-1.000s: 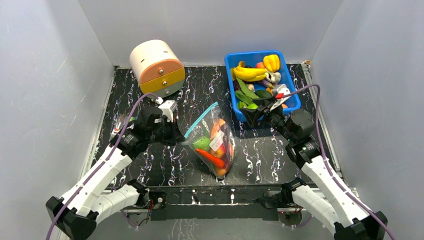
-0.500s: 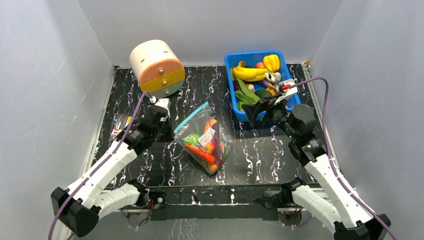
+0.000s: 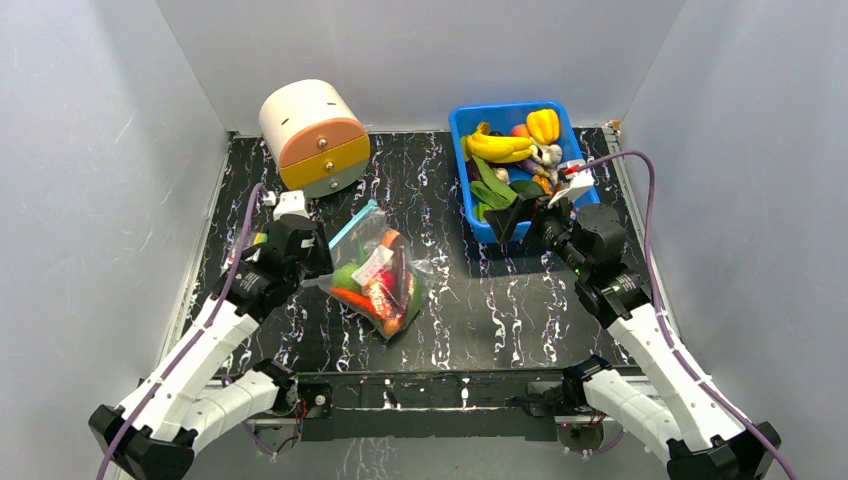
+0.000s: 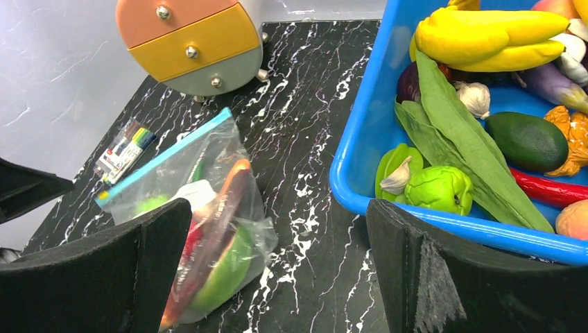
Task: Place the food in the zip-top bag and seal the zipper
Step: Place the zipper food storage bag at the center of the board, then reset both arms
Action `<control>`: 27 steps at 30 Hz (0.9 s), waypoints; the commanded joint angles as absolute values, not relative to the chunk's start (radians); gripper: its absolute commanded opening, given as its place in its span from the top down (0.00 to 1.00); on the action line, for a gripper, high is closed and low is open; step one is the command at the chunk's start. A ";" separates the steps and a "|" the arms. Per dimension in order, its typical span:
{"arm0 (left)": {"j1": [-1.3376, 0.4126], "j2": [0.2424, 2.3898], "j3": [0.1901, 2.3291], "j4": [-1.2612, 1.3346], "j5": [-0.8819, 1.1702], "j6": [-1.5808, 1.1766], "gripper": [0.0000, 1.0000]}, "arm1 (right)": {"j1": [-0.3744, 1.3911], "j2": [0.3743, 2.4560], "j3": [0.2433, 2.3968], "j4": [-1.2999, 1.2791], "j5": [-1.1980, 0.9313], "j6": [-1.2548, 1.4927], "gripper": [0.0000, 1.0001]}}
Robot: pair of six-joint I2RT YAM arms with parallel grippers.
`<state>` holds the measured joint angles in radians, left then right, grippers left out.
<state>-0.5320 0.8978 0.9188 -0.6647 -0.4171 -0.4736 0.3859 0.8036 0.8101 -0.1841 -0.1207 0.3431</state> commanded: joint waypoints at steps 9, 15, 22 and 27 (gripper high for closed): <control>-0.529 0.810 1.065 -0.640 -0.261 -0.418 0.01 | 0.384 0.775 0.869 -0.173 -0.039 0.428 0.02; -0.529 0.751 1.100 -0.556 -0.150 -0.380 0.02 | 0.385 0.771 0.894 -0.198 -0.016 0.483 0.02; -0.529 0.691 1.127 -0.461 -0.196 -0.384 0.02 | 0.384 0.745 0.925 -0.206 -0.071 0.450 0.02; -0.529 0.688 1.169 -0.482 -0.204 -0.351 0.02 | 0.384 0.743 0.971 -0.206 -0.148 0.441 0.02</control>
<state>-0.5320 0.6968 1.1206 -0.5076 -0.1967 -0.3908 0.3859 0.7589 0.8940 -0.2371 -0.0803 0.4580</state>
